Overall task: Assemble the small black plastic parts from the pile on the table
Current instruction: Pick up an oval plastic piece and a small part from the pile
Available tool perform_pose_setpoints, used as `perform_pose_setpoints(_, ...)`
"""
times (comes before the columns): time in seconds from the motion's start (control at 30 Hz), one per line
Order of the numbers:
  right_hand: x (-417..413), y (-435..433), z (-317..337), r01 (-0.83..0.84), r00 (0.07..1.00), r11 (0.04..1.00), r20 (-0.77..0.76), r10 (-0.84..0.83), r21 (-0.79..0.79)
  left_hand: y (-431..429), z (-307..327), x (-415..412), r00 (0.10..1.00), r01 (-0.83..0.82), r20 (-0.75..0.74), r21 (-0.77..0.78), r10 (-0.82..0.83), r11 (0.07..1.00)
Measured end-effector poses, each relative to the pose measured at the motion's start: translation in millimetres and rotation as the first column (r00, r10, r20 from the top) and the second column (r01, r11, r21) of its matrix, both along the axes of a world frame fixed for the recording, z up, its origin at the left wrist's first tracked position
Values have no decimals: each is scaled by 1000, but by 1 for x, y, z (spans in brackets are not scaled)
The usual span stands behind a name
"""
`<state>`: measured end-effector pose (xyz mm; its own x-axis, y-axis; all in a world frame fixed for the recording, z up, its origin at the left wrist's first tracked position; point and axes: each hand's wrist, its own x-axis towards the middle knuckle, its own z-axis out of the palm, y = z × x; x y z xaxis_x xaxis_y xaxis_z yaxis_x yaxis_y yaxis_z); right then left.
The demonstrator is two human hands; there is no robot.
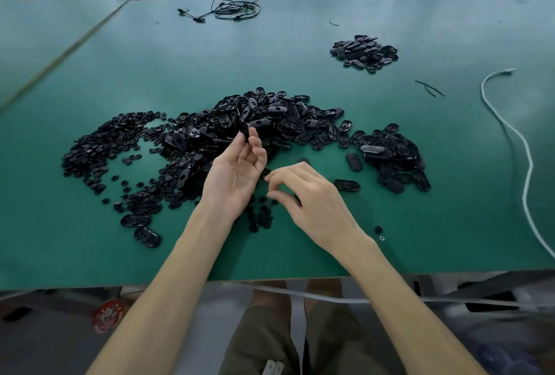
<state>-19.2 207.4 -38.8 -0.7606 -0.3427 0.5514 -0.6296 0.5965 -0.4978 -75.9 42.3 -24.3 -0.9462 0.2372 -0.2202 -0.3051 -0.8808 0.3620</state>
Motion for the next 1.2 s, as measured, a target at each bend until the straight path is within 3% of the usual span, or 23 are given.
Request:
perform_pose_setpoints(0.1,-1,2,0,88,994,992,74,-81,-95,5,-3,-2,993,-41,-115,-310,6,950)
perform_pose_setpoints(0.17,-2,3,0,130,983,975,151,-104,-180,7,-4,-2,984,-42,-176,-409,-34,912)
perform_pose_setpoints(0.4,-10,12,4,280,913,849,397,-92,-448,2,9,-19,960,85,-188,-514,-208,853)
perform_pose_setpoints(0.57,-16,18,5,319,856,789,517,-3,-525,5,4,-31,947,125,-183,-548,-264,827)
perform_pose_setpoints(0.73,-26,19,3,315,834,860,549,-49,-402,0,-6,-35,933,78,-244,-578,-263,812)
perform_pose_setpoints(0.9,-45,27,10,326,829,794,559,22,-513,-2,-9,-31,925,28,-274,-641,-262,767)
perform_pose_setpoints(1.2,-45,28,2,311,883,751,470,-1,-582,1,-9,-28,899,-54,-323,-752,-297,657)
